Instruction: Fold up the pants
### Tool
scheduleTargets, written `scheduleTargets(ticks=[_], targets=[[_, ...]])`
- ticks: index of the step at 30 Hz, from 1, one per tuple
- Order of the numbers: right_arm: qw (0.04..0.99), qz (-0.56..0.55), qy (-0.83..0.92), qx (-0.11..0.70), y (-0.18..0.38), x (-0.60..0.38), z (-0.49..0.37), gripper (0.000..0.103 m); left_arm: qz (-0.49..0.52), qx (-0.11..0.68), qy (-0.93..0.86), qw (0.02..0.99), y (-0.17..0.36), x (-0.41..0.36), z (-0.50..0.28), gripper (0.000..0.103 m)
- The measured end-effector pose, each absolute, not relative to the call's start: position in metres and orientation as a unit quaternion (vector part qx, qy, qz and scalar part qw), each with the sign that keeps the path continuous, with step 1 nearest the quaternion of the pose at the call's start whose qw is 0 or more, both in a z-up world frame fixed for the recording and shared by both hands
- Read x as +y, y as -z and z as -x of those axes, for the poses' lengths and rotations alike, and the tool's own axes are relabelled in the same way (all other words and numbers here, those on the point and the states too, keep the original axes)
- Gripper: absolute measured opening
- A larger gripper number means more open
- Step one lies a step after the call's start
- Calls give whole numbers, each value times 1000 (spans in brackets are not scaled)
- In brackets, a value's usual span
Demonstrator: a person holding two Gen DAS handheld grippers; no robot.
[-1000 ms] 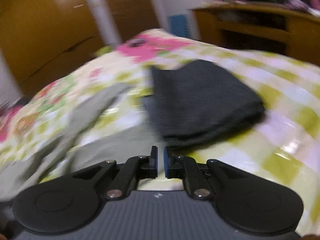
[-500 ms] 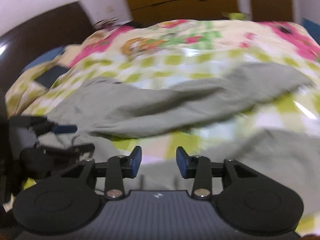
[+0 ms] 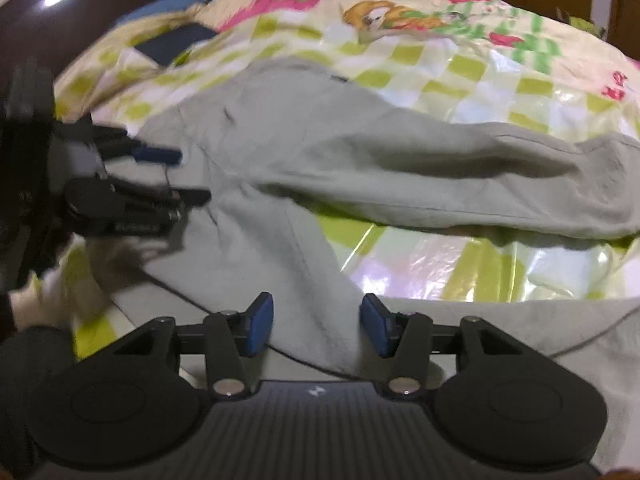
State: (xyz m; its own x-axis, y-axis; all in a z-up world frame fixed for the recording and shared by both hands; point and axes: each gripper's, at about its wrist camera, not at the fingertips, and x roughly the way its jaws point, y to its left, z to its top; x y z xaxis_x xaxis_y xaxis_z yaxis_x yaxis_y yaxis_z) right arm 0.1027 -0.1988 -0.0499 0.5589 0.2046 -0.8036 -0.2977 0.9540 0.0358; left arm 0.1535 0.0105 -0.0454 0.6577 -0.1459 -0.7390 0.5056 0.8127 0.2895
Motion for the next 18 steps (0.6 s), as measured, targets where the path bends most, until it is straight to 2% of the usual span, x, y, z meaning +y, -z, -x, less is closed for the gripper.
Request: scheduleTargets(ticks=[3, 6, 8, 9, 10, 14, 18], targets=[[887, 53, -75, 453, 52, -206, -132, 51, -253, 360, 180, 880, 38, 16, -166, 70], [901, 43, -102, 420, 25, -216, -151, 51, -240, 339, 180, 892, 19, 31, -191, 71], [906, 54, -139, 397, 7, -215, -174, 54, -234, 336, 192, 892, 9, 39, -218, 76], [902, 61, -158, 397, 4, -213, -191, 60, -235, 334, 196, 891, 7, 41, -234, 77], [898, 67, -173, 399, 3, -209, -208, 64, -239, 331, 197, 891, 6, 41, -249, 78], [881, 79, -211, 415, 19, -198, -283, 66, -264, 329, 182, 888, 12, 44, -313, 78], [862, 22, -241, 445, 42, -201, -331, 66, -234, 370, 184, 880, 19, 62, -372, 78]])
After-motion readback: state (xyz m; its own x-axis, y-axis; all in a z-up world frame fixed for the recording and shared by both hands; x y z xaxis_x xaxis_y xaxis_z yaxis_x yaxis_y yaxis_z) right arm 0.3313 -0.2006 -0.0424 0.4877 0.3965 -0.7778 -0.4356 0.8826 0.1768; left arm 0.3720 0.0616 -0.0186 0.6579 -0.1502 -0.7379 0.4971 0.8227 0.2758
